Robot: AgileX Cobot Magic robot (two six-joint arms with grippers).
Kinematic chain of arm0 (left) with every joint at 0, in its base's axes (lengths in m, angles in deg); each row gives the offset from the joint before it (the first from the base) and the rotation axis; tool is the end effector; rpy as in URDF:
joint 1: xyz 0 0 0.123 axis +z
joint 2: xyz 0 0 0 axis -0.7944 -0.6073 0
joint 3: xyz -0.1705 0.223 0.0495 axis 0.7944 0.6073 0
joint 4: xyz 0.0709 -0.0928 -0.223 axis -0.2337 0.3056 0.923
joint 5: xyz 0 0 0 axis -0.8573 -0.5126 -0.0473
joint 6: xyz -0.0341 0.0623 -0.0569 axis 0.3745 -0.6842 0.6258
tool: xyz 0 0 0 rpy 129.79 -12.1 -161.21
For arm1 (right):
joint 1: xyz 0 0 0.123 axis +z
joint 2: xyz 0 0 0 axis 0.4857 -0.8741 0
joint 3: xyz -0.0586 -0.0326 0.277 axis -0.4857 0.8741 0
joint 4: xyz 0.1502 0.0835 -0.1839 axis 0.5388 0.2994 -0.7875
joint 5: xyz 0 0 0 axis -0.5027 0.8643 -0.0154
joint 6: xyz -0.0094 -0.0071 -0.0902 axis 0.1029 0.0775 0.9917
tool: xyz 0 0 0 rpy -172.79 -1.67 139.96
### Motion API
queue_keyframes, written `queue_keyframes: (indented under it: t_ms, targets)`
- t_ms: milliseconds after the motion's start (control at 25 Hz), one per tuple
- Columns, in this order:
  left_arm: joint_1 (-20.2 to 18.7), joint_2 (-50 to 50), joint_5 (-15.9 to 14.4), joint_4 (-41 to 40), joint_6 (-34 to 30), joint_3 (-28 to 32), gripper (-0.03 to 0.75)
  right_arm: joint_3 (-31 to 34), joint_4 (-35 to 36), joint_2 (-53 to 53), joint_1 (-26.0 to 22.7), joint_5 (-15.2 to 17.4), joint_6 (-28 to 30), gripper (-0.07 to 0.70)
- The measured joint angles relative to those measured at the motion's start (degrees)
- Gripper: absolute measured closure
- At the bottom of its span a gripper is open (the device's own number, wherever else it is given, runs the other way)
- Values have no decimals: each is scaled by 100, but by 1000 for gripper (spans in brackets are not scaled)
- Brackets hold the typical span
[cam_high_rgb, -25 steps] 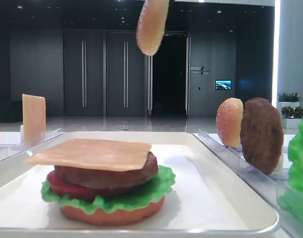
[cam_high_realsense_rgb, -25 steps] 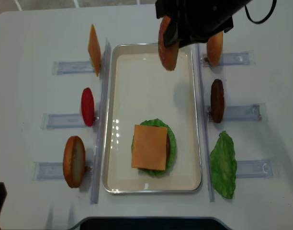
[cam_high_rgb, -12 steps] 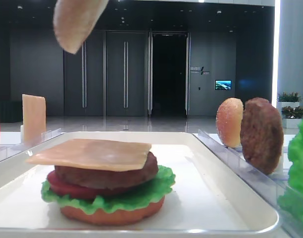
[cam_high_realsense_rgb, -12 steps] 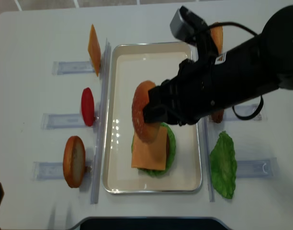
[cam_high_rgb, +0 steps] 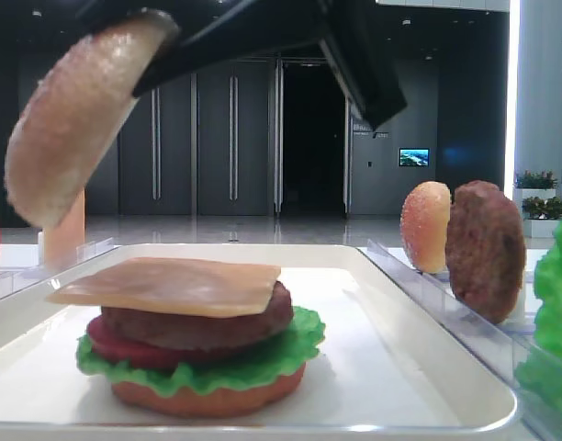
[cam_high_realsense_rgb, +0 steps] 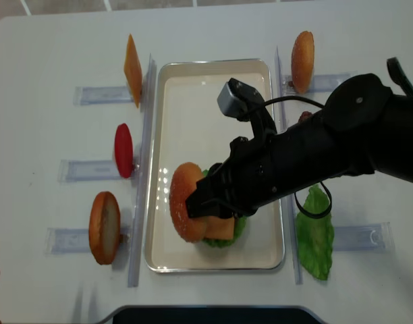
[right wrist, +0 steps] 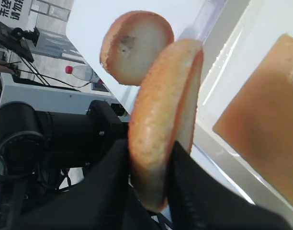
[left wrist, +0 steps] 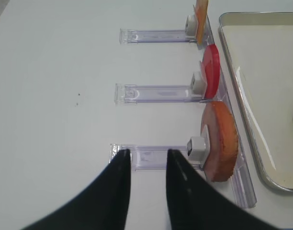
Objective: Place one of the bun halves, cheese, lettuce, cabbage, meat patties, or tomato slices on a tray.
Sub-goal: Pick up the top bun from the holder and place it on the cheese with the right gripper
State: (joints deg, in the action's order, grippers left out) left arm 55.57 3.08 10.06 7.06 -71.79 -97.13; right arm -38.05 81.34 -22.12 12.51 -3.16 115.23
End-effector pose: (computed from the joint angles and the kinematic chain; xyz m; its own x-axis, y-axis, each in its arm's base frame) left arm -0.0060 -0.0004 0.2652 -0.5118 -0.0115 -0.8590 -0.0442 0.9989 0.0129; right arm 0.1890 0.2481 0.2269 -0.8928 -0.2709 -0.3600 -0.4485 0.4583 0.7673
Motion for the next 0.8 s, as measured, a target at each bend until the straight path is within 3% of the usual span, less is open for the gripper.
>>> queue_keyframes:
  t_ms: [320, 560, 800]
  targets:
    - [0, 0, 0, 0, 0, 0, 630, 0, 544, -593, -361, 404, 850, 430]
    - [0, 0, 0, 0, 0, 0, 699, 0, 628, -652, -692, 645, 1018, 430]
    - [0, 0, 0, 0, 0, 0, 715, 0, 628, -651, -947, 845, 1045, 430]
